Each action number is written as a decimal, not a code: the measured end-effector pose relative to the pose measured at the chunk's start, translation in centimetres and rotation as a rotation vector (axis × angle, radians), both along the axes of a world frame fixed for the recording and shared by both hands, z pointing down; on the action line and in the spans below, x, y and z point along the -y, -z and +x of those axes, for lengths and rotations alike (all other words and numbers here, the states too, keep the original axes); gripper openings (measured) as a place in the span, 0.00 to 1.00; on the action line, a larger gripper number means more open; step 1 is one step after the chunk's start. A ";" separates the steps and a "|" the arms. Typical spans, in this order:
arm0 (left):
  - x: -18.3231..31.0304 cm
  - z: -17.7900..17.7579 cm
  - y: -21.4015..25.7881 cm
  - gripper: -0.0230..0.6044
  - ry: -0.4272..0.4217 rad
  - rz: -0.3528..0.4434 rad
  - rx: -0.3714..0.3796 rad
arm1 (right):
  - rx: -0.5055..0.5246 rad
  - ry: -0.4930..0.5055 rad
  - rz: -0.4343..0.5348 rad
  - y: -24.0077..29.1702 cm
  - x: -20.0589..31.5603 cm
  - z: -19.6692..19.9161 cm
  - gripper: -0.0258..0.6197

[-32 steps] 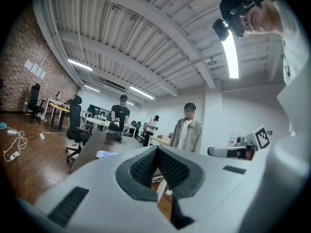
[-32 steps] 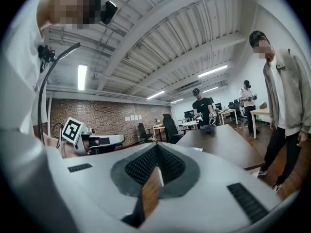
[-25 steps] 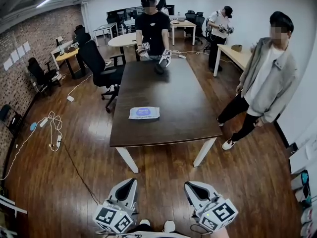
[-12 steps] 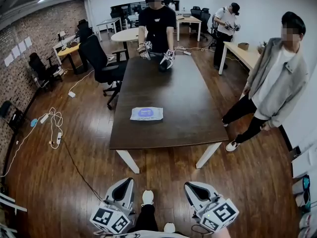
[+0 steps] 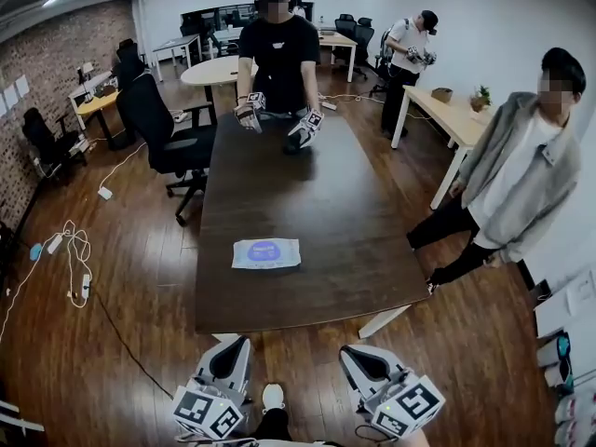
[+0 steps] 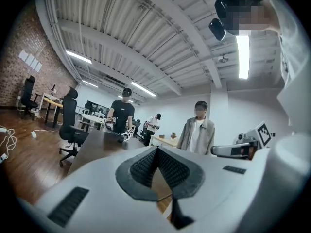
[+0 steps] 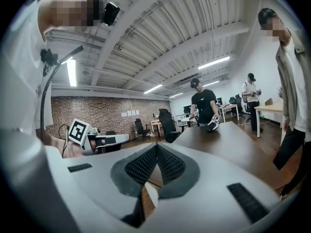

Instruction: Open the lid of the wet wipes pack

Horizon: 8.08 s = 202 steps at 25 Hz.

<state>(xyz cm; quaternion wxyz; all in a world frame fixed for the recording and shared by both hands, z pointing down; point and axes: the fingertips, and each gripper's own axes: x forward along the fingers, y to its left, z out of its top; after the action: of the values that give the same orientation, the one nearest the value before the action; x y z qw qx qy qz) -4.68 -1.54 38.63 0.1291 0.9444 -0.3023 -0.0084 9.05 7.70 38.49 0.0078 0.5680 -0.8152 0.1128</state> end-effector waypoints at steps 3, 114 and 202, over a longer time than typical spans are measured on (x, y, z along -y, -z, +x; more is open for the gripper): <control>4.4 0.6 -0.1 0.04 -0.029 -0.007 -0.012 | -0.012 -0.028 -0.003 0.3 4.3 0.1 0.05; 34.0 5.3 -16.5 0.04 0.235 -0.295 0.150 | -0.084 0.232 -0.268 -16.4 50.7 6.6 0.53; -17.8 -2.9 5.2 0.04 0.012 0.101 0.000 | -0.010 0.068 0.146 3.9 -17.4 -6.1 0.05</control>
<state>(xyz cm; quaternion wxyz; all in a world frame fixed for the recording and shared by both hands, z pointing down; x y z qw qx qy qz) -7.58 16.29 33.41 0.0813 0.9478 -0.3072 -0.0247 2.98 25.08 34.63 -0.0258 0.5395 -0.8401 0.0501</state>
